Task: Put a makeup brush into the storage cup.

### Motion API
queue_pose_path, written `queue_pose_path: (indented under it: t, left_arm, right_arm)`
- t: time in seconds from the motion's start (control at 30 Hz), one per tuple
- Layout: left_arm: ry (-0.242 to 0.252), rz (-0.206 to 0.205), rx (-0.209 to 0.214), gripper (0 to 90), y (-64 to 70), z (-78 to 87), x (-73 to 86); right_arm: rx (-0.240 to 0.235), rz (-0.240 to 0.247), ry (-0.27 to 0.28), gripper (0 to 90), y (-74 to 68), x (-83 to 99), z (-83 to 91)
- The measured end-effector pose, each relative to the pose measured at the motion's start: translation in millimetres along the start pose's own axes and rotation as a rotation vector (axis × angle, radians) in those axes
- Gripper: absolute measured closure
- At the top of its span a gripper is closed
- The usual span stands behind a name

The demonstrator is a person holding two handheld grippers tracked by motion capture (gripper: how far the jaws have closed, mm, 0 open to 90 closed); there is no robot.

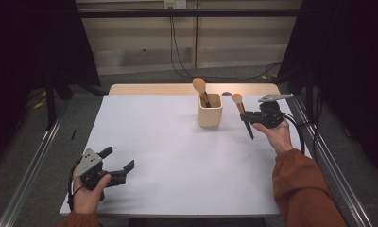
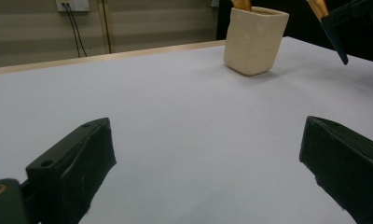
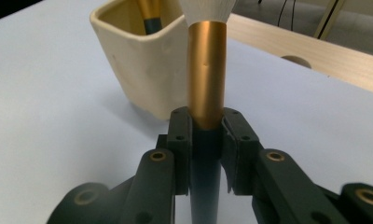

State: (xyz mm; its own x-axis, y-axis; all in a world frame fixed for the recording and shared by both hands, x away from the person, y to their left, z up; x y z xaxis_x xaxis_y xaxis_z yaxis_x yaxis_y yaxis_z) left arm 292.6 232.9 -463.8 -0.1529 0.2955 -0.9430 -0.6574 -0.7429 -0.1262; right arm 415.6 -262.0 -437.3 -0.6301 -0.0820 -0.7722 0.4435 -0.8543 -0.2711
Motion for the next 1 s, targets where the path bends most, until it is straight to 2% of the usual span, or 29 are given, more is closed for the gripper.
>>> queue_pose_path:
  t: [0.1,0.63,1.0]
  left_arm:
    - [-0.004,-0.007,0.004,3.1,0.2,-0.3,0.2]
    - [0.001,-0.001,0.0,3.1,-0.3,0.0,0.1]
    - [0.0,-0.004,-0.001,3.0,-0.5,0.2,-0.1]
  right_arm:
    - [-0.01,-0.022,0.041,75.0,-0.2,-1.5,0.8]
    - [-0.105,-0.005,0.227,75.0,-9.5,-3.7,3.2]
    - [-0.128,-0.003,0.285,75.0,-16.2,-15.3,9.6]
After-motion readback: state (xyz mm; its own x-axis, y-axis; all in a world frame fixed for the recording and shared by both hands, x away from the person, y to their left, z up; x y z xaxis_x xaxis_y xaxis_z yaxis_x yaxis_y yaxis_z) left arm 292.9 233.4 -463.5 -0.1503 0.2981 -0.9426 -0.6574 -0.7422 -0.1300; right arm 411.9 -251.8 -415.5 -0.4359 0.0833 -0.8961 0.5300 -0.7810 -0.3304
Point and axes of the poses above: each handheld gripper's, and its own axes: z roughly backward along the jaws, x roughly out of its underside, y roughly to its right, the point moved 4 cm from there along -z, roughly forward along the jaws, and after that the axes turned 12 degrees about -z, right-handed, at the moved point
